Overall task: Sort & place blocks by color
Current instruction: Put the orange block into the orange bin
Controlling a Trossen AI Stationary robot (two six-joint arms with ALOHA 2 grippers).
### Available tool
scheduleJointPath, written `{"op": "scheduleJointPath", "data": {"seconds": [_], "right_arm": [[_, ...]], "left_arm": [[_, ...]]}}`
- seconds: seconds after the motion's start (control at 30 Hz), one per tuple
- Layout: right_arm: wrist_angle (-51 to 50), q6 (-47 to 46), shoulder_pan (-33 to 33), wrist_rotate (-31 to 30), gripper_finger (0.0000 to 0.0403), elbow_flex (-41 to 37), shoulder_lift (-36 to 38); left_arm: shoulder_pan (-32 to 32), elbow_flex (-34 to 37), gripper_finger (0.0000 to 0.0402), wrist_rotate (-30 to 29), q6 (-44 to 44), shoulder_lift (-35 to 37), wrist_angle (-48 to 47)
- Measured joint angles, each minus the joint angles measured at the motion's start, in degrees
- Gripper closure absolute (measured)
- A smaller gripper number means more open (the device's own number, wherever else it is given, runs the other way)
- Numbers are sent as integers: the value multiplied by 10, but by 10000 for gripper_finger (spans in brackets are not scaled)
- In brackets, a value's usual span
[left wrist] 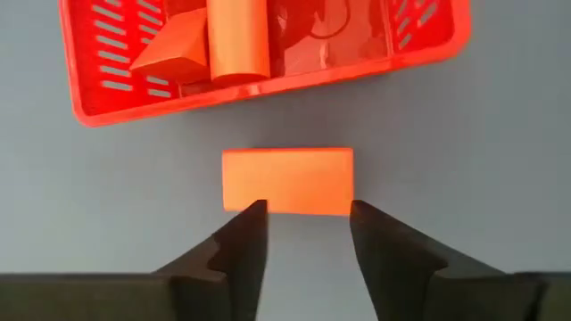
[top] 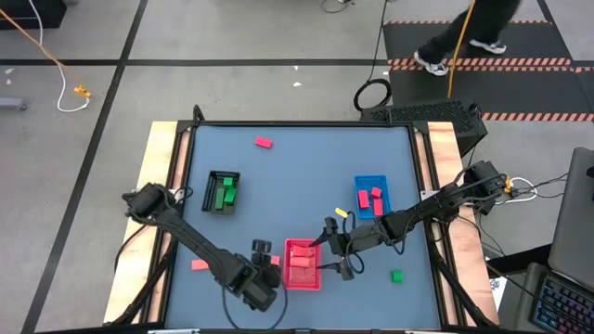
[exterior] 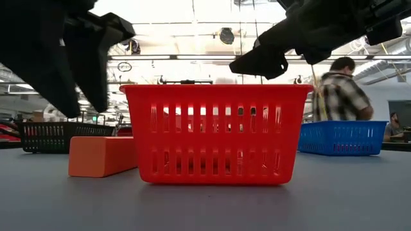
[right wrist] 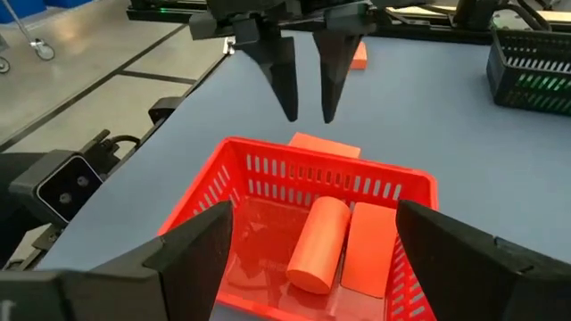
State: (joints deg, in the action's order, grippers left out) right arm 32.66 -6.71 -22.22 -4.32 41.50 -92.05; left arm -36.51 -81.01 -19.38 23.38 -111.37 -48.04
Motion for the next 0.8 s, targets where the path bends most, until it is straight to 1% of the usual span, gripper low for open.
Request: {"op": "scheduleJointPath", "data": {"seconds": [0.1, 0.2, 0.3, 0.4, 0.47, 0.53, 0.7, 0.8], "right_arm": [[-5, 1, 0, 0, 96, 0, 0], [-12, 1, 0, 0, 96, 0, 0], [-16, 1, 0, 0, 96, 0, 0], [-13, 1, 0, 0, 96, 0, 0], [-13, 1, 0, 0, 96, 0, 0], [-13, 1, 0, 0, 96, 0, 0], [-13, 0, 0, 0, 96, 0, 0], [-13, -1, 0, 0, 96, 0, 0]], "left_arm": [[1, -2, 200, -1, 1, -5, 1], [1, -2, 147, -1, 15, -4, 0], [3, -2, 91, 3, 54, -3, 2], [8, -2, 42, 28, 96, -3, 7], [11, -2, 16, 42, 104, -3, 20], [13, -2, 6, 43, 95, -3, 27], [26, -2, 19, 44, 53, -3, 29], [38, 2, 15, 35, 41, -3, 31]]}}
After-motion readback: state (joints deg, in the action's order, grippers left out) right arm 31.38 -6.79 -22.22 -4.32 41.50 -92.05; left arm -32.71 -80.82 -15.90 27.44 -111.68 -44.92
